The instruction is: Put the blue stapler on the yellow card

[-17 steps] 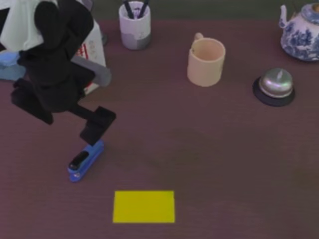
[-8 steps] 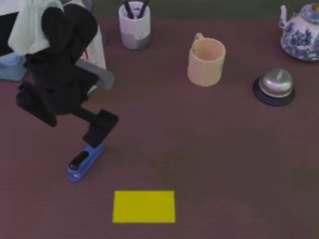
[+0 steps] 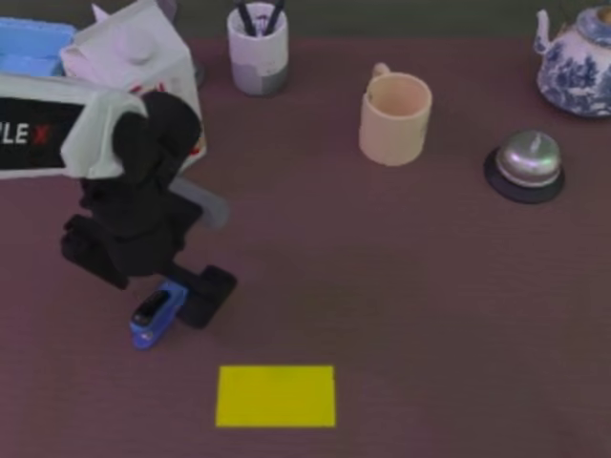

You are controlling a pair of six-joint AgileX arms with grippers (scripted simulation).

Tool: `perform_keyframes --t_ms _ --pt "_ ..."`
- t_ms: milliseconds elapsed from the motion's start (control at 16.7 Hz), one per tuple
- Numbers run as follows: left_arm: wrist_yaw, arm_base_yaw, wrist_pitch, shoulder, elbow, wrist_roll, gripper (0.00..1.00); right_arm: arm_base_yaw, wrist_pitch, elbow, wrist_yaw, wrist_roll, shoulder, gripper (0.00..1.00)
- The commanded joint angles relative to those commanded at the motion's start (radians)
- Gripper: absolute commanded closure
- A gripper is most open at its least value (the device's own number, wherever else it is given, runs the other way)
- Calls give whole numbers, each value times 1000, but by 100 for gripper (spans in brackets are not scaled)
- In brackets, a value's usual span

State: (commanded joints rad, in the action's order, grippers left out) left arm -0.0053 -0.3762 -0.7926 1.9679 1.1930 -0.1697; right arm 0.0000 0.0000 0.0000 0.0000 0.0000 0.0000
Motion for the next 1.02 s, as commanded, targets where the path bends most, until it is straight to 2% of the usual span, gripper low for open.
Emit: perform_keyframes --t_ms 300,1020 --pt "0 0 22 9 -15 0 0 0 0 0 0 0 0 0" --pt "0 0 22 9 -15 0 90 0 0 0 0 0 0 0"
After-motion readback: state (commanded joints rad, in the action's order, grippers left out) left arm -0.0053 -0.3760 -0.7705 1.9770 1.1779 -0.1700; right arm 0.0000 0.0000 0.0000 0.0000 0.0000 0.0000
